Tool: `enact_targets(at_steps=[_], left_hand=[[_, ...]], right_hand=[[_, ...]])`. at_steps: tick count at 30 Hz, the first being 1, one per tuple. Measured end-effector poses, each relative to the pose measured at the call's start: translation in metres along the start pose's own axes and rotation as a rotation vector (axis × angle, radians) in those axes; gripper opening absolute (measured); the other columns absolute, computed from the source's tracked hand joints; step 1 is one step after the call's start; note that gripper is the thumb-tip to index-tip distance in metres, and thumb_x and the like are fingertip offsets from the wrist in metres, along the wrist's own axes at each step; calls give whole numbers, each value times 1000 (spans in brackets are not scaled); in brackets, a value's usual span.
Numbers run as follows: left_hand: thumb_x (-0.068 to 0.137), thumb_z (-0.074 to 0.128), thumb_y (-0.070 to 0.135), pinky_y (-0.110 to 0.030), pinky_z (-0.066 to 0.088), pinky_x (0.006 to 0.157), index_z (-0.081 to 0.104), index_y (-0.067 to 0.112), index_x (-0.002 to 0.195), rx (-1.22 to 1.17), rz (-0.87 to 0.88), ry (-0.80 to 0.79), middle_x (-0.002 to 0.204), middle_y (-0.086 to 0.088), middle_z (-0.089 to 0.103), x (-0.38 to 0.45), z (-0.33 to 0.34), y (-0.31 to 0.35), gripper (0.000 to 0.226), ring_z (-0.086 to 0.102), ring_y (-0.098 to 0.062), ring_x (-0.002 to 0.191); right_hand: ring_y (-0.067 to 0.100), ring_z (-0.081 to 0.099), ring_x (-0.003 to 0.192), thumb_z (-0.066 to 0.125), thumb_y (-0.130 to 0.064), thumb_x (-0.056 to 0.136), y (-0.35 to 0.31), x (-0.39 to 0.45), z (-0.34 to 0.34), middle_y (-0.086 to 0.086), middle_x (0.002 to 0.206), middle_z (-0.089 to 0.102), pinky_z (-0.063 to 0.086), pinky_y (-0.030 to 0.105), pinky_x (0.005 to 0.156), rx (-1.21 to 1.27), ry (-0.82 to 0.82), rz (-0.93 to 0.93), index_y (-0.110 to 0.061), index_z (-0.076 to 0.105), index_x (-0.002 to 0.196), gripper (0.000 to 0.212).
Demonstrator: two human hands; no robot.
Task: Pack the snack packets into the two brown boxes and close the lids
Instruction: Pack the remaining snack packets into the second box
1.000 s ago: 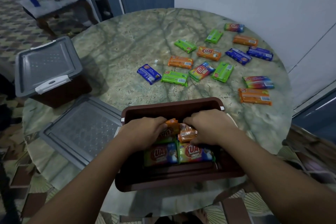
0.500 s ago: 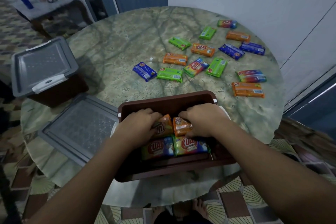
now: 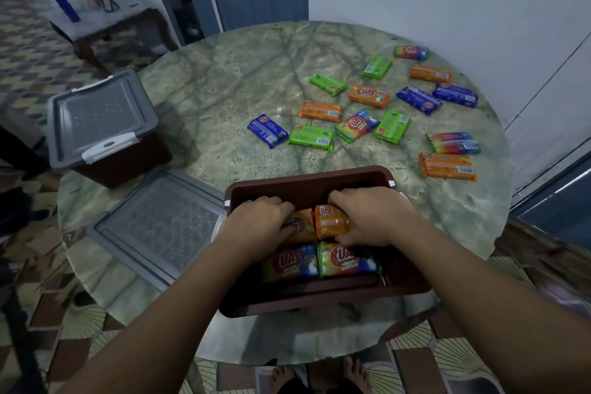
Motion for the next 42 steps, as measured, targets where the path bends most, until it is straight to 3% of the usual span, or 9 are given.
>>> enact_targets(at_steps=[6,12,14,18,21,26,30,36,42], left_hand=[[97,53,51,-41,50,90,57,27,132,-51,3,11,120,3,62,1,1,-2,42,59,-20,111],[97,51,53,-40,49,87,61,28,122,-55,4,-22,114,3,62,1,4,-3,36,58,-21,107],[98,51,51,-40,49,87,60,28,124,-48,3,-30,115,3,62,1,5,-4,36,58,-21,108],[101,47,42,-41,48,90,58,28,129,-49,10,-20,119,3,62,1,5,-4,33,58,-22,111],[101,46,40,-41,48,91,57,30,129,-58,13,-9,119,3,62,1,5,-5,32,57,-22,112],[101,47,41,-41,48,91,56,28,131,-56,16,-24,121,2,60,3,6,-3,34,56,-23,113],[101,47,45,-41,48,91,56,25,131,22,48,-41,123,0,59,6,6,6,37,55,-24,114],[99,49,48,-41,48,93,56,25,132,-15,17,-60,123,-1,60,9,3,6,41,54,-23,116],[93,61,51,-42,48,93,57,22,132,-84,-100,-63,123,-4,52,12,21,18,49,48,-26,115]], right_hand=[[18,62,99,57,-76,69,4,1,2,-12,116,57,56,38,77,105,-14,13,-36,55,134,76],[11,62,81,38,-63,90,10,2,-2,-12,87,70,55,41,74,270,0,35,-44,60,117,40],[12,61,85,38,-56,101,13,5,-1,-12,97,71,53,42,78,302,-51,29,-45,52,126,31],[16,60,113,33,-52,107,14,12,1,-14,130,64,44,35,84,274,-126,26,-47,45,142,37],[15,58,120,31,-53,106,12,16,3,-15,132,61,48,37,91,204,-131,15,-50,46,143,40],[14,61,114,36,-51,105,9,14,3,-16,128,64,53,39,87,135,-55,8,-51,50,139,37],[16,63,110,52,-51,99,7,8,1,-15,124,64,56,41,83,135,29,11,-46,47,137,39],[16,57,118,69,-70,78,0,4,2,-12,132,55,52,39,89,-22,-52,-42,-39,52,141,72],[20,56,120,72,-50,87,-5,3,-2,-9,135,57,52,43,93,-58,-61,-48,-41,55,140,56]])
Point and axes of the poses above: each hand's wrist, its own x-axis towards the middle knuckle, its own z-axis out of the palm, y = z × x, the point moved 4 cm from there along x, towards the middle knuckle
